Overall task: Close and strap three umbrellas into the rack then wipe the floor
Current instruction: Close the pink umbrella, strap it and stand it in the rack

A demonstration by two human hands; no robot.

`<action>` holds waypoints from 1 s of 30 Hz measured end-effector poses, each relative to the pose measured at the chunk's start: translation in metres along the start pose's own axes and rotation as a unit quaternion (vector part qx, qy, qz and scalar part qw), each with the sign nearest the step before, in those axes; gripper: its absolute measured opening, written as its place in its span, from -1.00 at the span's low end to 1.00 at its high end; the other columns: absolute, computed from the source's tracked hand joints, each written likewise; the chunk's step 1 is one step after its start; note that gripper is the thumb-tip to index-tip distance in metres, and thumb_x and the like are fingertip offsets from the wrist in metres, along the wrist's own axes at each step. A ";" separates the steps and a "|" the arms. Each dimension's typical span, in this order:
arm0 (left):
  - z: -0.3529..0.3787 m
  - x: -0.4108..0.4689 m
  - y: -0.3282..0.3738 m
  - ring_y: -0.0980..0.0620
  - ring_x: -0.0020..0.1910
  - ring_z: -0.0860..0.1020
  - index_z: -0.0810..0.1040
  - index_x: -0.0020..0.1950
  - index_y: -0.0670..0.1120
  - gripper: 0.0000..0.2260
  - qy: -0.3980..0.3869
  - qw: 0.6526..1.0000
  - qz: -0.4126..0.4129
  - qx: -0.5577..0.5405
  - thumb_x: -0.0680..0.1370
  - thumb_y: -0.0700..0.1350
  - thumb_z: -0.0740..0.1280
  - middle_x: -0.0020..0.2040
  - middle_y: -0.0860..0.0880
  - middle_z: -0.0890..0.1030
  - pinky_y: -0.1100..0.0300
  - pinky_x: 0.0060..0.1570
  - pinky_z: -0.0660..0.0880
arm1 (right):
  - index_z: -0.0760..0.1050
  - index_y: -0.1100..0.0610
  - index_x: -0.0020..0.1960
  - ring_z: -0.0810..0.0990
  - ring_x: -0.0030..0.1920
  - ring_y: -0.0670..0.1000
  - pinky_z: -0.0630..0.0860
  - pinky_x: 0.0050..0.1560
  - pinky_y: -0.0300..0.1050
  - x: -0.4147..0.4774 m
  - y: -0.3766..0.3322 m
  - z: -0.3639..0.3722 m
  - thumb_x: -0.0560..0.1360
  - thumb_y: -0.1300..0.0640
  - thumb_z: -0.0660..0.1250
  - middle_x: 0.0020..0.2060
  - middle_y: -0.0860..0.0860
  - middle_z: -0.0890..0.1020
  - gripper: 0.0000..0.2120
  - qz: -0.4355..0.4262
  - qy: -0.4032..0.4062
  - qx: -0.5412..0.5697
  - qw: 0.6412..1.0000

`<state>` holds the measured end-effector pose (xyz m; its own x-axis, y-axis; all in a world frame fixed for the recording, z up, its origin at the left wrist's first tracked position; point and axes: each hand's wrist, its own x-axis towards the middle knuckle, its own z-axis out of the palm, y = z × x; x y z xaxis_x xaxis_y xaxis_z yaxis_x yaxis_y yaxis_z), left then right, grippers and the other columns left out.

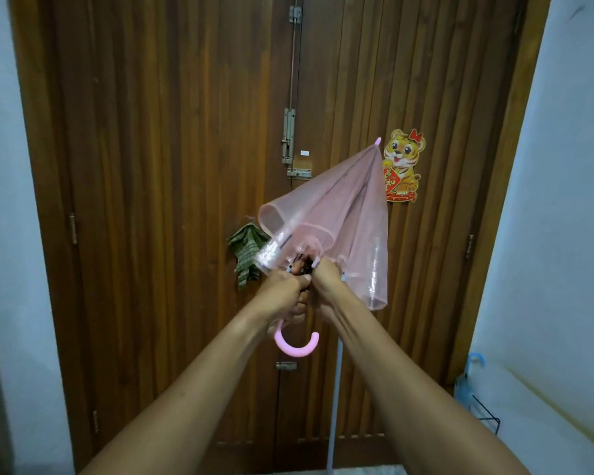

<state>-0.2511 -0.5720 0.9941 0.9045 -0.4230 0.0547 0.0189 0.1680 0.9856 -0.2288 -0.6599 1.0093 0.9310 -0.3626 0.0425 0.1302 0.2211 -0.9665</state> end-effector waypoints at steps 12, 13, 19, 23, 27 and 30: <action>-0.028 -0.034 0.000 0.10 -0.47 0.55 0.69 -0.12 -0.17 -0.84 -0.030 0.979 0.017 0.202 0.57 -0.12 0.40 -0.40 0.00 0.63 0.31 -0.42 0.46 | 0.48 0.15 -0.05 0.56 -0.26 0.05 0.45 -0.33 -0.12 -0.008 0.021 -0.043 0.71 -0.01 0.08 -0.27 0.11 0.57 -0.68 -0.029 -0.085 -0.126 0.988; -0.037 -0.039 0.002 0.09 -0.43 0.58 0.71 -0.17 -0.13 -0.87 0.028 0.972 0.042 0.231 0.54 -0.15 0.42 -0.38 0.00 0.66 0.28 -0.39 0.47 | 0.47 0.16 -0.02 0.58 -0.21 0.06 0.46 -0.30 -0.11 -0.009 0.021 -0.051 0.71 -0.01 0.07 -0.25 0.11 0.59 -0.68 -0.026 -0.087 -0.134 0.987; -0.048 -0.029 0.021 0.05 -0.03 0.60 0.64 0.07 0.02 -0.65 0.316 0.900 0.201 0.222 0.46 0.25 0.39 -0.01 0.11 0.65 0.14 -0.09 0.50 | 0.52 0.12 -0.03 0.62 -0.04 0.03 0.57 0.07 -0.08 -0.020 0.030 -0.067 0.71 0.09 0.12 -0.06 0.13 0.62 -0.75 -0.007 -0.145 -0.257 0.955; -0.024 -0.015 0.043 0.06 0.22 0.52 0.44 0.40 0.03 -0.28 0.138 0.975 0.094 0.144 0.35 0.31 0.50 0.22 0.13 0.49 0.00 0.25 0.49 | 0.56 0.25 0.08 0.63 0.00 0.03 0.56 0.00 -0.28 -0.040 0.034 -0.052 0.69 0.15 0.16 -0.04 0.15 0.64 -0.76 -0.027 -0.205 -0.366 0.907; -0.032 0.007 0.025 -0.05 -0.16 0.72 0.53 0.18 -0.17 -0.35 0.277 0.957 0.084 -0.020 0.12 -0.12 0.60 0.02 -0.13 0.71 0.03 -0.20 0.68 | 0.44 0.43 0.25 0.61 -0.02 0.13 0.58 0.08 -0.04 -0.060 0.020 -0.040 0.68 0.25 0.18 -0.01 0.27 0.58 -0.74 -0.103 -0.283 -0.402 0.865; -0.037 0.005 0.017 0.01 -0.20 0.66 0.43 0.22 -0.19 -0.53 0.347 0.927 0.138 -0.033 0.37 -0.26 0.50 0.00 -0.11 0.66 0.26 -0.38 0.61 | 0.51 0.17 0.01 0.54 -0.14 0.00 0.49 -0.04 -0.16 -0.069 0.005 -0.031 0.67 0.28 0.15 -0.16 0.07 0.56 -0.83 -0.076 -0.308 -0.395 0.862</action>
<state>-0.2307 -0.5386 1.0050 0.9344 0.3156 0.1654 -0.2494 0.2478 0.9362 -0.3026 -0.6618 0.9936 0.9596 0.2712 0.0744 0.2204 -0.5611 -0.7978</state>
